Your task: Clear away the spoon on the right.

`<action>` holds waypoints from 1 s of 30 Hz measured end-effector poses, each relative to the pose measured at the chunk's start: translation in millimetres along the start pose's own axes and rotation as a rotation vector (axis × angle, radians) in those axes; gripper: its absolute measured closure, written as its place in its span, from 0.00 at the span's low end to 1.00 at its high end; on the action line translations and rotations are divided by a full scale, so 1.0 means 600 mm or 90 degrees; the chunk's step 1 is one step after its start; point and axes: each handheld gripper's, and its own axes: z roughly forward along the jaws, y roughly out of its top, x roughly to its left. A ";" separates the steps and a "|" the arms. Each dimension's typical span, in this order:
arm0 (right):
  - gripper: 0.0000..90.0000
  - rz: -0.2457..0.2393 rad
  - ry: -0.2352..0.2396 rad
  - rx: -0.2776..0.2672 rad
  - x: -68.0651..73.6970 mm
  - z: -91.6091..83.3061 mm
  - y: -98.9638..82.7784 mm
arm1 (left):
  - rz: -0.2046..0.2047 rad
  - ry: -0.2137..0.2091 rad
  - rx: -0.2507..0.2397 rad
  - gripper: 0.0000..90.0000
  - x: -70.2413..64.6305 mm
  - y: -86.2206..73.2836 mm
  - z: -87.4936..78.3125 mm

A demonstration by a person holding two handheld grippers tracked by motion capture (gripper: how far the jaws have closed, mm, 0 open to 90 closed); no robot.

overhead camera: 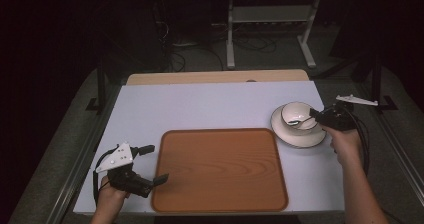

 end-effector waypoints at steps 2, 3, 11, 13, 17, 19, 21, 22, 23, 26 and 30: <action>0.45 0.005 0.010 0.004 0.000 0.003 -0.004 | 0.001 0.000 0.001 0.00 0.000 0.000 0.000; 0.46 0.005 0.010 0.001 0.002 0.005 -0.006 | 0.001 0.000 0.002 0.00 -0.001 0.000 0.000; 0.60 -0.001 0.016 0.000 0.002 0.005 -0.013 | 0.002 0.000 0.003 0.00 -0.001 0.001 0.001; 0.62 0.000 0.019 0.003 0.002 0.007 -0.015 | 0.002 0.000 0.003 0.00 -0.001 0.001 0.001; 0.67 0.001 0.027 0.005 0.004 0.009 -0.018 | 0.004 -0.001 0.002 0.00 -0.002 0.001 0.000; 0.70 -0.005 0.027 0.006 0.007 0.010 -0.018 | 0.004 -0.001 0.002 0.00 -0.001 0.001 0.000; 0.71 -0.010 0.023 0.007 0.008 0.009 -0.017 | 0.004 -0.002 0.002 0.00 -0.002 0.001 0.000; 0.73 -0.012 0.021 0.005 0.009 0.008 -0.017 | 0.004 -0.002 0.002 0.00 -0.002 0.001 0.000; 0.73 -0.012 0.020 0.004 0.008 0.007 -0.017 | 0.005 -0.002 0.002 0.00 -0.002 0.001 0.000; 0.75 -0.010 0.016 0.000 0.006 0.003 -0.016 | 0.004 -0.001 0.002 0.00 -0.001 0.001 0.000; 0.78 -0.017 0.007 -0.007 0.005 -0.003 -0.013 | 0.004 -0.001 0.002 0.00 -0.002 0.001 0.000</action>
